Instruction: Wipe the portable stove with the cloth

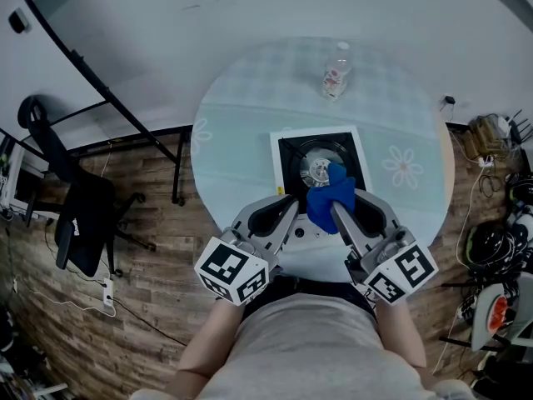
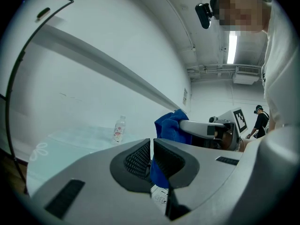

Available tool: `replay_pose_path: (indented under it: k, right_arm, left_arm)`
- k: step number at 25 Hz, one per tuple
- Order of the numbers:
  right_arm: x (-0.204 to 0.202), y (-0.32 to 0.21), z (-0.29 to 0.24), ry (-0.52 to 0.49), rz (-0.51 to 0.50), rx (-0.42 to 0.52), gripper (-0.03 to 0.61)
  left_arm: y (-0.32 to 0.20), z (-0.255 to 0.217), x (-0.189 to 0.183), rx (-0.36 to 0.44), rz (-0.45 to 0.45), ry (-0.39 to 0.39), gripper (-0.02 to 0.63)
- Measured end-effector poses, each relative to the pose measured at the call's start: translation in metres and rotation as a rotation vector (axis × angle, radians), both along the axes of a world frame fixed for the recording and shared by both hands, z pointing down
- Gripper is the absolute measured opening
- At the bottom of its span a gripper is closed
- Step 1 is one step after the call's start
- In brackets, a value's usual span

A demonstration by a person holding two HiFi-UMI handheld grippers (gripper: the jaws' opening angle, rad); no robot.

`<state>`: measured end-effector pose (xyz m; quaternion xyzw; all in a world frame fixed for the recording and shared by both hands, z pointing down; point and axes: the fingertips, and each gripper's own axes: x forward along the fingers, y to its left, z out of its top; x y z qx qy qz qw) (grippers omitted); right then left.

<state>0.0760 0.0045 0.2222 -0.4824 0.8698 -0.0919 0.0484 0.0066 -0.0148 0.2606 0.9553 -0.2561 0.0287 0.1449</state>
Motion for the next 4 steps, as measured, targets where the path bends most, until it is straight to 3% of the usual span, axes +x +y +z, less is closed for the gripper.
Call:
replay_pose_path:
  k: [4]
  right_arm:
    - [-0.0074, 0.0016, -0.0023, 0.01, -0.005, 0.005, 0.095]
  left_arm:
    - [0.0015, 0.0023, -0.0075, -0.015, -0.005, 0.003, 0.038]
